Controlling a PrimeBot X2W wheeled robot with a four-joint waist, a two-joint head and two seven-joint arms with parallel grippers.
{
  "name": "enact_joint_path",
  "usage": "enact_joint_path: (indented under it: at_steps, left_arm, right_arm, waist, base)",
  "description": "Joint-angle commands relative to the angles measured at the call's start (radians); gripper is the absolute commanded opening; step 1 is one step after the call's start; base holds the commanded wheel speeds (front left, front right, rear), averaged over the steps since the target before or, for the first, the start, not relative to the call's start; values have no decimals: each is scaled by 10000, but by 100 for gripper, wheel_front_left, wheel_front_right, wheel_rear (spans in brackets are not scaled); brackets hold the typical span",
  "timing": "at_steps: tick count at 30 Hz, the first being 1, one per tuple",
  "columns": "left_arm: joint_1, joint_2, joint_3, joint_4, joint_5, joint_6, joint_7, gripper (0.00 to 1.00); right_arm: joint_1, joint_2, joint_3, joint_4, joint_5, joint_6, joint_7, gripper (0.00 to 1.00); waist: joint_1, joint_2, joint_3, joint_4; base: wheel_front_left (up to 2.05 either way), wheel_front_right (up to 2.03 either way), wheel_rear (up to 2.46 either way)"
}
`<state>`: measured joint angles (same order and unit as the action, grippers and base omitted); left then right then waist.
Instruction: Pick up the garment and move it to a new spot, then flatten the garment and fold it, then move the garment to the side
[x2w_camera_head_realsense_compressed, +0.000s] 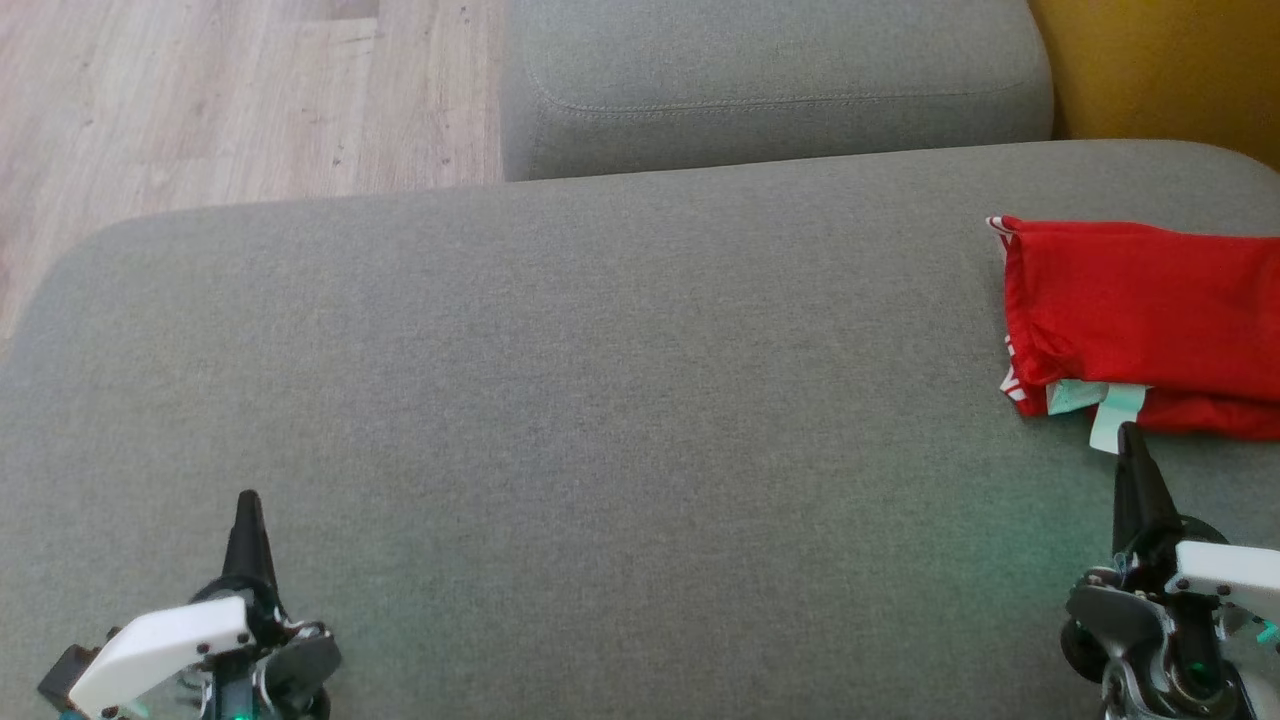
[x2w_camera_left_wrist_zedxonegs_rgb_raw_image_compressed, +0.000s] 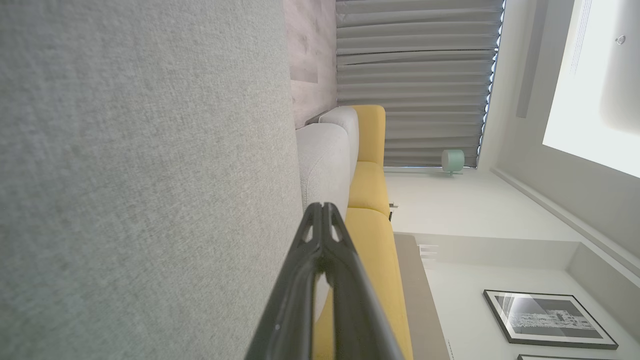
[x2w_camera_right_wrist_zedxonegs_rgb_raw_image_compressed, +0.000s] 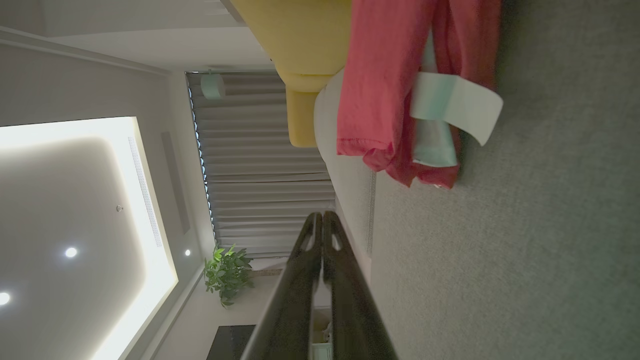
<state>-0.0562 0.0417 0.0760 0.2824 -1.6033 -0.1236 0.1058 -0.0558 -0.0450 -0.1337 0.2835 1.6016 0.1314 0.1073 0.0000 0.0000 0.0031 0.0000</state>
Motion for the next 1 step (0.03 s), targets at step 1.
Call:
enact_joint_path:
  at_steps: [1]
  left_arm:
    - [-519, 85, 375, -370, -56, -71, 72, 0]
  right_arm:
    - [-522, -52, 200, -387, 71, -7, 59, 0]
  waist:
    - [0, 0, 0, 0]
  base:
    - [0, 0, 0]
